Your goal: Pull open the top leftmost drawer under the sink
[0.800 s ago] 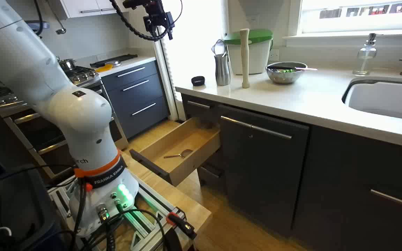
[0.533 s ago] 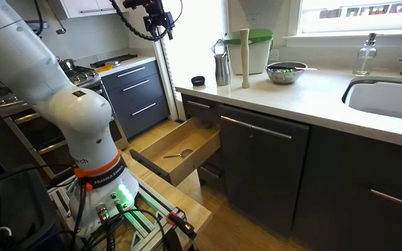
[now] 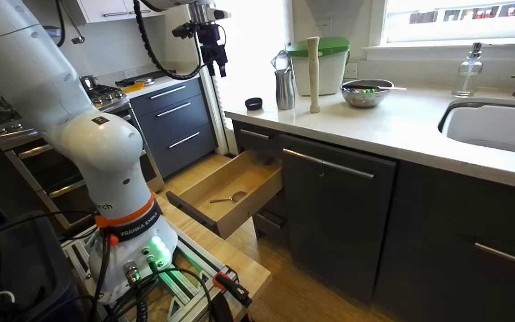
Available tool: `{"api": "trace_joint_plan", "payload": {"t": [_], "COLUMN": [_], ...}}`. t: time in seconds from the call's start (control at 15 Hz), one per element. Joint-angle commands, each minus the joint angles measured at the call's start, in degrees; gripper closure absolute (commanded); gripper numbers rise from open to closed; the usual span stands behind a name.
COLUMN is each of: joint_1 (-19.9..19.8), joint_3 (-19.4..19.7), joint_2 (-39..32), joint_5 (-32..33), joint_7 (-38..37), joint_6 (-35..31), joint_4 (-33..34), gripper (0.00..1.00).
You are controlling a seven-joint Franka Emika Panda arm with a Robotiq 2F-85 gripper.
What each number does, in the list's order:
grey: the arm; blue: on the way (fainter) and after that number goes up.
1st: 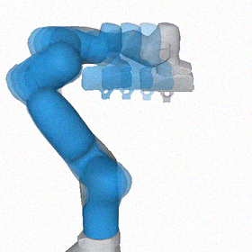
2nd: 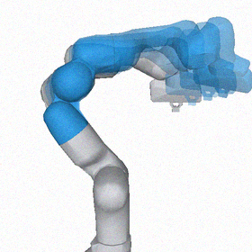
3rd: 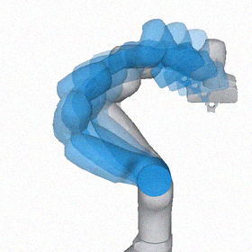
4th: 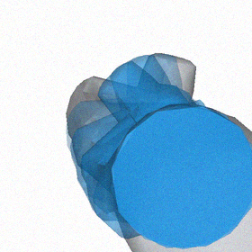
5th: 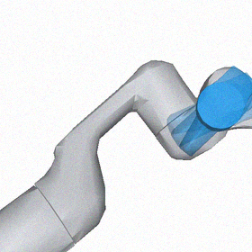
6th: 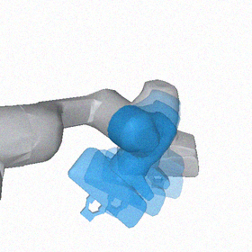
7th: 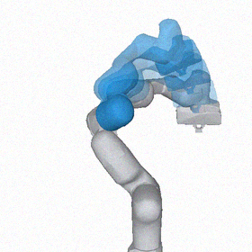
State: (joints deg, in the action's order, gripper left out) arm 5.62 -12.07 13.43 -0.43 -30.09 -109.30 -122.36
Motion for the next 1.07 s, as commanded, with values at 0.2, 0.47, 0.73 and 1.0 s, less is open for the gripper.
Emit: {"api": "trace_joint_plan", "payload": {"t": [0.2, 0.47, 0.73, 1.0], "joint_1": [-1.27, -1.01, -1.33, -1.49], "joint_3": [-0.58, 0.13, 0.21, -1.85], "joint_2": [3.73, 1.15, 2.37, 4.05], "joint_5": [0.98, 0.79, 0.66, 1.68], "joint_7": [-20.48, -22.76, -24.09, -31.05], "joint_6": [-17.62, -17.14, -17.57, -25.76], "joint_4": [-21.52, -23.12, -25.13, -29.87], "gripper": [0.00, 0.00, 0.00, 0.00]}}
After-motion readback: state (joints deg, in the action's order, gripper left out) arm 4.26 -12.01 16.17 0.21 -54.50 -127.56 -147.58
